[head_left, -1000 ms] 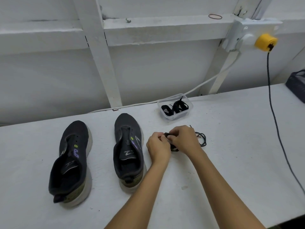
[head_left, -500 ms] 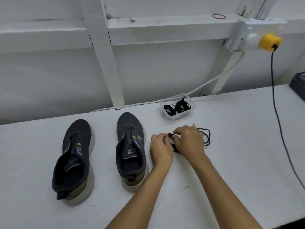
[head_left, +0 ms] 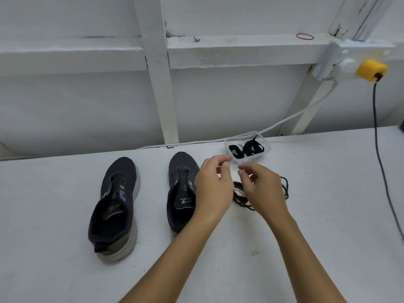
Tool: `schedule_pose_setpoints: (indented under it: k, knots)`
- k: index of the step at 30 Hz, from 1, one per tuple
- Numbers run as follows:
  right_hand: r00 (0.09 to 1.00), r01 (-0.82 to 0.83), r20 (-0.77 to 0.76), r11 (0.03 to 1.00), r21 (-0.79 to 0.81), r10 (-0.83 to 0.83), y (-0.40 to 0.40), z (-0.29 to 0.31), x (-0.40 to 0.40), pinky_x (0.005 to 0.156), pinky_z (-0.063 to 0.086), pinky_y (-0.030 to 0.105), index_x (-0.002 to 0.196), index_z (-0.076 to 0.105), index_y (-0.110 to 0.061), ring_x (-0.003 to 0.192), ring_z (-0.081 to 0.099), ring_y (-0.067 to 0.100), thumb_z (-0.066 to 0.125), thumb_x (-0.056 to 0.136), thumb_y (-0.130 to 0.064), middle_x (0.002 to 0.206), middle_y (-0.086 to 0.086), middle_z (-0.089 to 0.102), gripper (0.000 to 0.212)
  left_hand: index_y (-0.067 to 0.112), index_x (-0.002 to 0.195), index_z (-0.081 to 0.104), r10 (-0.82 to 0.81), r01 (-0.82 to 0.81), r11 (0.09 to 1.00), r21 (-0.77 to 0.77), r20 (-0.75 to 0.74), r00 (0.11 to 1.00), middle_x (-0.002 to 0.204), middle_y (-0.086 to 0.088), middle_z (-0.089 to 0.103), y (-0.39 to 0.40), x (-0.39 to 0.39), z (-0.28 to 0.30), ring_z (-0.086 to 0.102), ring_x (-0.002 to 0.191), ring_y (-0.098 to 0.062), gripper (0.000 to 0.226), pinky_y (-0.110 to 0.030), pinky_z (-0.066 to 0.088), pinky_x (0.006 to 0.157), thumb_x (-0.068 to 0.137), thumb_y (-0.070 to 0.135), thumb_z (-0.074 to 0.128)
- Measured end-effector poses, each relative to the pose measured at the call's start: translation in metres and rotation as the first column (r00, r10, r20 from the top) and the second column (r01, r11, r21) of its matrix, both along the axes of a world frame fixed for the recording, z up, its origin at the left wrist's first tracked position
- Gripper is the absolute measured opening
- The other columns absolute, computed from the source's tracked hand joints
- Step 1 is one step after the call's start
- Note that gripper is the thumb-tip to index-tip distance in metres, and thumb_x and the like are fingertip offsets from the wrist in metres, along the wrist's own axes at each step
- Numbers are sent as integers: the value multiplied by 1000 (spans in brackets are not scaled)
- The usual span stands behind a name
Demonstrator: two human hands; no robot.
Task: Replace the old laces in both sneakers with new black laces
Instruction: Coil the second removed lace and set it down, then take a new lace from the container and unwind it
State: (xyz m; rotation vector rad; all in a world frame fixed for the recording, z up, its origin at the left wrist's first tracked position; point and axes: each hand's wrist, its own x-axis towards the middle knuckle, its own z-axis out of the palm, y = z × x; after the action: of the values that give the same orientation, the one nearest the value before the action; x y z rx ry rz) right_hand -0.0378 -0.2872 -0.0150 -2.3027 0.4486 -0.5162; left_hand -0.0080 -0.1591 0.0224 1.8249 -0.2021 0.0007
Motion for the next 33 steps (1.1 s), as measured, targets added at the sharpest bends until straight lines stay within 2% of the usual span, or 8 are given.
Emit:
schedule_pose_setpoints:
  k: [3,6,11,14,18,22,26,33]
  knots:
    - [997,-47,56,999,16,46,20,16,3,69,41,7,107,75,-20,79,62,-2,66,96,-21,87,-13,70,14,27,109,69,16,-23,999,49,133,991,107,18,63,39,8,20,58,98,6,19,-4,42,79,101,17,54]
    - [989,-118,99,992,51,113,43,25,5,70,40,1,106,75,-20,88,61,-5,67,96,-17,87,-23,65,14,27,104,70,68,-101,984,150,210,975,102,19,64,87,19,22,58,94,5,17,-4,42,75,98,16,58]
    - [971,-228,-22,950,214,238,80,20,13,76,43,6,111,70,-27,92,62,-9,64,98,-27,99,-22,69,15,18,107,73,145,-230,899,374,242,959,101,13,65,170,27,3,59,93,1,16,-5,42,77,97,16,60]
    - [949,-257,-121,938,233,290,97,14,15,89,45,21,125,67,-29,109,62,1,64,97,-35,118,-18,67,29,19,115,71,194,-265,830,490,192,962,113,8,65,208,24,-10,58,108,-15,21,-25,45,92,96,20,61]
    - [903,-262,-264,921,289,339,112,9,13,94,34,19,144,54,-29,126,51,7,65,96,-39,129,-18,55,50,18,138,58,206,-165,828,536,-17,978,137,2,58,240,21,-23,53,125,-18,43,-22,36,99,96,25,62]
    - [900,-210,-306,923,323,311,115,1,12,93,34,20,146,52,-25,122,53,14,58,101,-27,139,-7,57,45,27,146,50,197,-44,866,498,-259,945,144,3,55,254,27,-31,51,129,-19,45,-28,39,102,101,28,54]
    - [891,-186,-351,937,295,288,113,-3,10,98,39,24,150,48,-24,131,54,20,46,105,-22,143,-4,58,45,27,146,50,181,-17,853,522,-265,947,141,-3,58,260,30,-35,53,127,-24,41,-32,44,100,105,30,44]
    - [897,-170,-347,938,302,274,127,-4,-7,103,39,22,148,51,-29,130,53,13,44,106,-23,145,-7,58,44,23,140,56,165,-56,865,499,-177,970,131,-3,65,258,18,-36,58,117,-22,37,-25,43,88,106,26,41]
